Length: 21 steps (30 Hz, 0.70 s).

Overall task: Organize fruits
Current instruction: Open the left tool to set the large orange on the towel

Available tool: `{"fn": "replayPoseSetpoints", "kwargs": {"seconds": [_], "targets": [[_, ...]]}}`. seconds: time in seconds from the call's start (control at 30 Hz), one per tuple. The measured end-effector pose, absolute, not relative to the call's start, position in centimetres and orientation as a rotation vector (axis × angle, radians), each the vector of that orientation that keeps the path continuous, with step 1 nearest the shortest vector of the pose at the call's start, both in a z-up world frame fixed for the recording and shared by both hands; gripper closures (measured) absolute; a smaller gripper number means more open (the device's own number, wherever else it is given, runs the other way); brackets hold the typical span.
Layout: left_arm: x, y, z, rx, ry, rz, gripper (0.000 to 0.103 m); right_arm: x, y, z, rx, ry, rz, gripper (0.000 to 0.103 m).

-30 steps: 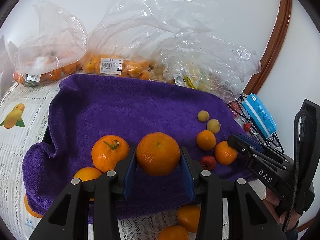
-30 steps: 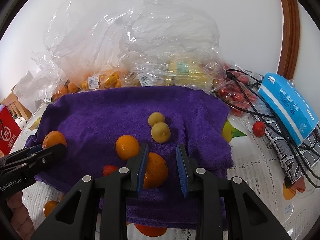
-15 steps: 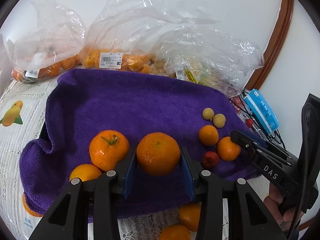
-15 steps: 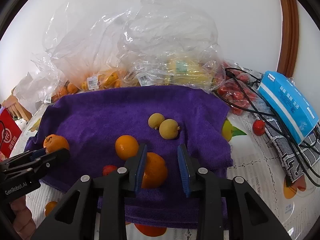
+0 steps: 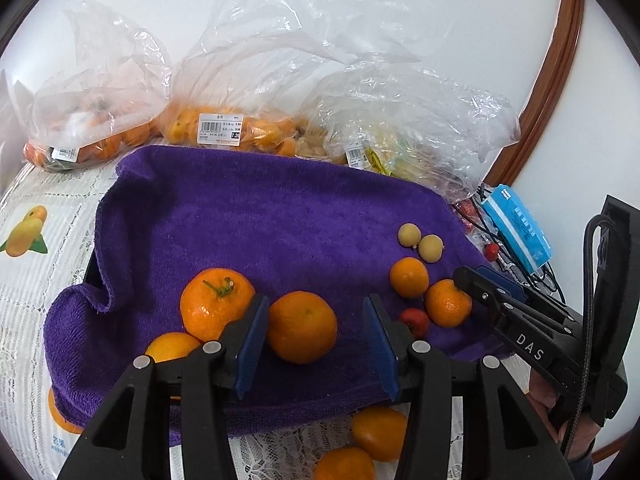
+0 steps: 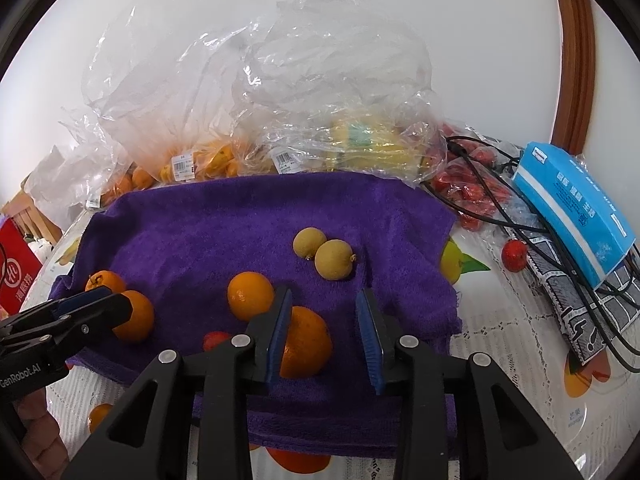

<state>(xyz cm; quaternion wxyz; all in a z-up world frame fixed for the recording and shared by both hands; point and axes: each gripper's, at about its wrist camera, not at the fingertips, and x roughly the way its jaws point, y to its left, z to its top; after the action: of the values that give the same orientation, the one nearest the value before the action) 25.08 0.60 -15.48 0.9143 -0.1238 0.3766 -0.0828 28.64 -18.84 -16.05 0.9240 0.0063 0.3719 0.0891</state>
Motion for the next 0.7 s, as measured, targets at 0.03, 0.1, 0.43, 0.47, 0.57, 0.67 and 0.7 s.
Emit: {"fn": "replayPoseSetpoints", "kwargs": {"seconds": [0.03, 0.1, 0.43, 0.47, 0.57, 0.67, 0.7], "targets": [[25.1, 0.6, -15.5, -0.255, 0.770, -0.172, 0.056, 28.6, -18.8, -16.0, 0.013, 0.760, 0.182, 0.069], [24.8, 0.6, -15.3, -0.258, 0.754, -0.176, 0.054, 28.4, -18.8, -15.8, 0.011, 0.751, 0.182, 0.065], [24.3, 0.2, -14.7, -0.259, 0.734, -0.191, 0.053, 27.2, -18.3, -14.4, -0.014, 0.704, 0.183, 0.054], [24.2, 0.1, -14.5, -0.257, 0.729, -0.193, 0.053, 27.1, -18.3, -14.3, -0.013, 0.700, 0.183, 0.052], [23.8, -0.1, -14.2, -0.253, 0.719, -0.198, 0.053, 26.9, -18.2, -14.0, -0.008, 0.690, 0.184, 0.048], [23.6, -0.3, -14.1, -0.245, 0.716, -0.197, 0.053, 26.8, -18.3, -13.8, 0.000, 0.694, 0.184, 0.047], [23.5, -0.3, -14.1, -0.243, 0.716, -0.195, 0.053, 26.7, -18.3, -13.8, 0.005, 0.695, 0.185, 0.047]]}}
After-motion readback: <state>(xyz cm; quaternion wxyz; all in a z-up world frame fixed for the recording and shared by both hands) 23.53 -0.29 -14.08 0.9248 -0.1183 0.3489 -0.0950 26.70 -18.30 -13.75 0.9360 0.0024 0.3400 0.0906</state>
